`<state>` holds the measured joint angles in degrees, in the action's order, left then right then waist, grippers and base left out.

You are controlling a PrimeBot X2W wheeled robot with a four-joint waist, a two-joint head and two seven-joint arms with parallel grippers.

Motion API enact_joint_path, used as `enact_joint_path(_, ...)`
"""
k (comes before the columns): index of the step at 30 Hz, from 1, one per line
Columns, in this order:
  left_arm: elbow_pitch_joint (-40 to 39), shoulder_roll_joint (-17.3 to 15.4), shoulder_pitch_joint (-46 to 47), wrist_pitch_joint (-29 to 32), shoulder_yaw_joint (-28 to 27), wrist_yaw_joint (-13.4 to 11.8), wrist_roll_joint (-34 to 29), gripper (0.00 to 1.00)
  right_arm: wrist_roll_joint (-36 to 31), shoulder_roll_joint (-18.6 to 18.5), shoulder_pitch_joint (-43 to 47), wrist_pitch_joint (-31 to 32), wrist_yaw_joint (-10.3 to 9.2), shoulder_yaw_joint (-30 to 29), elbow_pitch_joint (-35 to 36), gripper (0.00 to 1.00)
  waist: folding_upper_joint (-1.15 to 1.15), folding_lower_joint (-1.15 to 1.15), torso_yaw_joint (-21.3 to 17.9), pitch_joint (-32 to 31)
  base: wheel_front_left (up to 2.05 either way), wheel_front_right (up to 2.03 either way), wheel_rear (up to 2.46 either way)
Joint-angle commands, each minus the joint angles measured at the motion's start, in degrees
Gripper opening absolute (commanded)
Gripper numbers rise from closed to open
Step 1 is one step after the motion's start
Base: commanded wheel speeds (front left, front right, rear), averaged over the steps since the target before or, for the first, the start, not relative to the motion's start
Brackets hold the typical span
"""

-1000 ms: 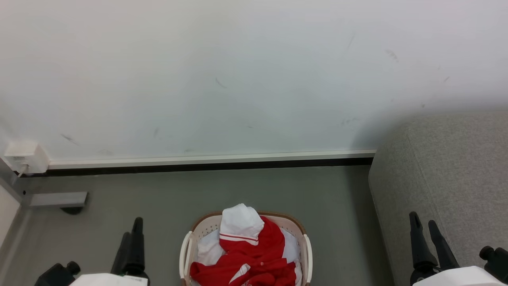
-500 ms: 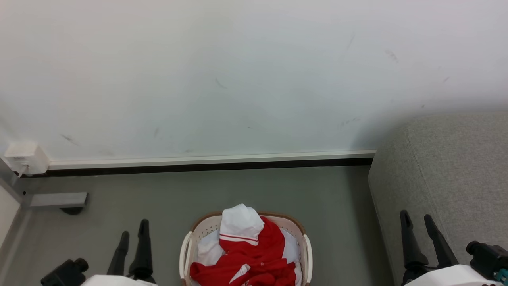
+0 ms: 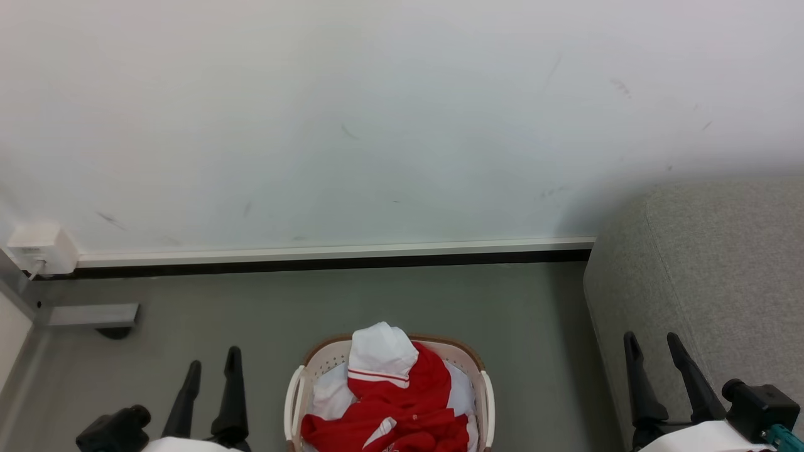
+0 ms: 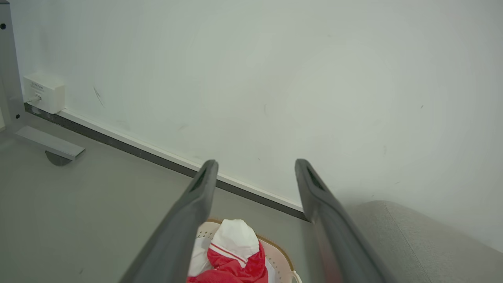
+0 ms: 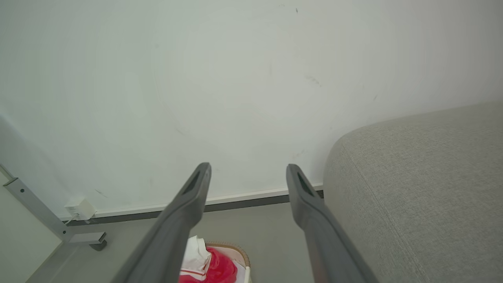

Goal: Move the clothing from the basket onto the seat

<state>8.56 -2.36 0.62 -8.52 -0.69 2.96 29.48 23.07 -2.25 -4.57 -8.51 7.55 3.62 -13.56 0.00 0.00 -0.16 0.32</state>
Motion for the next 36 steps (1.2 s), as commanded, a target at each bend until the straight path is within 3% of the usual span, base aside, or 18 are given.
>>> enact_joint_path(1, -0.8, -0.5, -0.3, -0.6, -0.1, -0.1, -2.1, 1.0, -2.1, -0.6, -1.1, -0.6, -0.07, 0.2, 0.3, 1.0, 0.0, 0.0, 0.0, 0.0, 0.0, 0.0, 0.0)
enact_joint_path(13, -1.3, -0.6, -1.0, -2.4, 0.2, -0.6, -8.8, 1.0, -8.6, -0.7, -0.9, -2.3, -0.08, 0.3, 0.5, 1.0, 0.0, 0.0, 0.4, 0.2, 0.0, 0.0, 0.0)
enact_joint_path(36, -1.7, -0.7, -2.0, -5.0, -0.8, -0.5, -18.7, 1.0, -15.0, -0.8, -0.5, -5.0, -0.1, 0.8, -1.3, 1.0, 0.0, 0.0, -0.1, 0.6, 0.0, 0.0, 0.0)
